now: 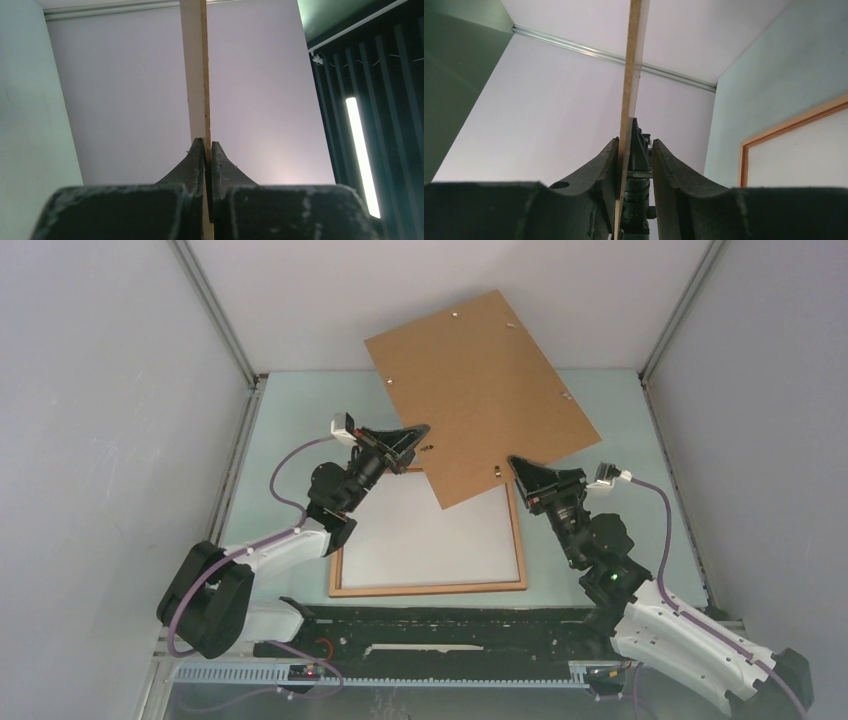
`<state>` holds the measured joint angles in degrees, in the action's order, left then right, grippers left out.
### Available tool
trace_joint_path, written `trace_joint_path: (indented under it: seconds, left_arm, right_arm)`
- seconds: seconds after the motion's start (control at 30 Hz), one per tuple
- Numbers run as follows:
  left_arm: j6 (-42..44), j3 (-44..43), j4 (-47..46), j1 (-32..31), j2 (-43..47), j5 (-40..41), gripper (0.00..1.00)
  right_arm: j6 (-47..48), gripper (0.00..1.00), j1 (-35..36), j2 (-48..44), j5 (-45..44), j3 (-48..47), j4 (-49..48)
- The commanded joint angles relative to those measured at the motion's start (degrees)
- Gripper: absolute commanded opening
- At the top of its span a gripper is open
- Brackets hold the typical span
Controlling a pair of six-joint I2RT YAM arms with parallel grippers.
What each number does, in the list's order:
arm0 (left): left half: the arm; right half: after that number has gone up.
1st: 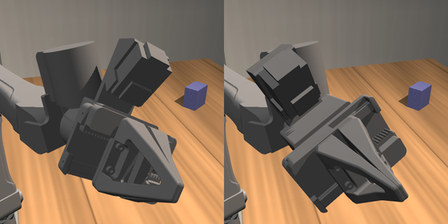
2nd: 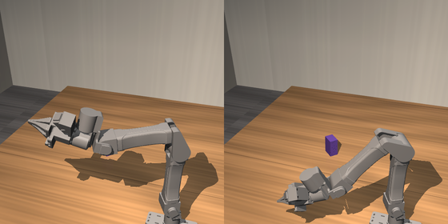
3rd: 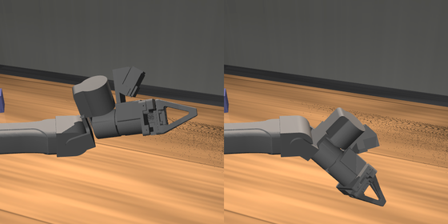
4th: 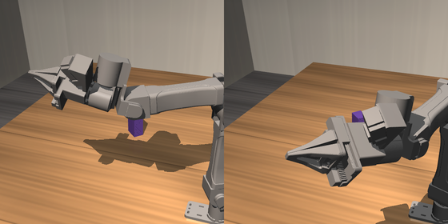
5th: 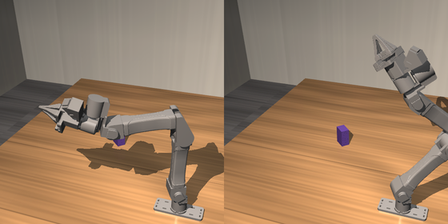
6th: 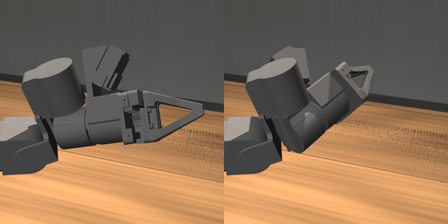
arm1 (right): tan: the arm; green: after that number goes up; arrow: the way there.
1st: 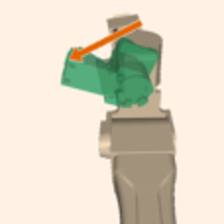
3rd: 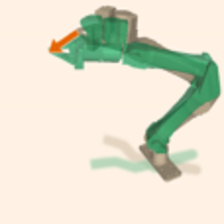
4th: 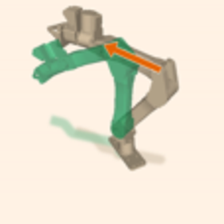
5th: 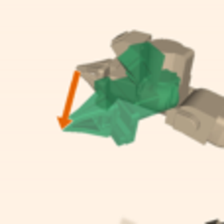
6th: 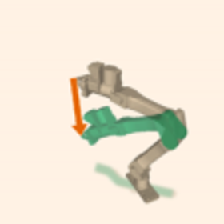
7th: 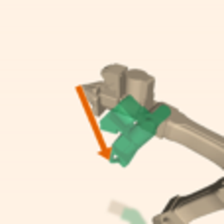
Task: Put the photo into the frame
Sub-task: Turn over the photo frame item at the center of the board, then place the photo frame item in the photo frame.
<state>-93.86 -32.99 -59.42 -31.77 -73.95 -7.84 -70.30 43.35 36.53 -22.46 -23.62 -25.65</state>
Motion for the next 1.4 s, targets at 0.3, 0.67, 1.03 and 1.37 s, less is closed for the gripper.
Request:
trace_joint_path:
  seconds: [0.3,0.67,1.03,1.37]
  left_arm:
    - [4.7,0.8,-1.1,-0.1,3.5,-3.1,0.1]
    - [35.2,0.1,52.4,9.1,25.7,-8.4,0.88]
    - [61.9,-10.1,92.7,29.2,32.2,-13.0,0.97]
    - [56.9,-9.9,86.7,49.2,9.7,-18.4,0.9]
  right_arm:
    - [6.4,0.0,-2.7,0.4,-0.6,0.3,-2.4]
    - [3.7,0.0,-40.7,6.1,55.2,-1.5,-0.5]
    - [2.8,0.0,-56.1,18.7,92.5,-6.3,-1.3]
    - [28.0,0.0,-42.8,27.2,89.9,-15.8,29.5]
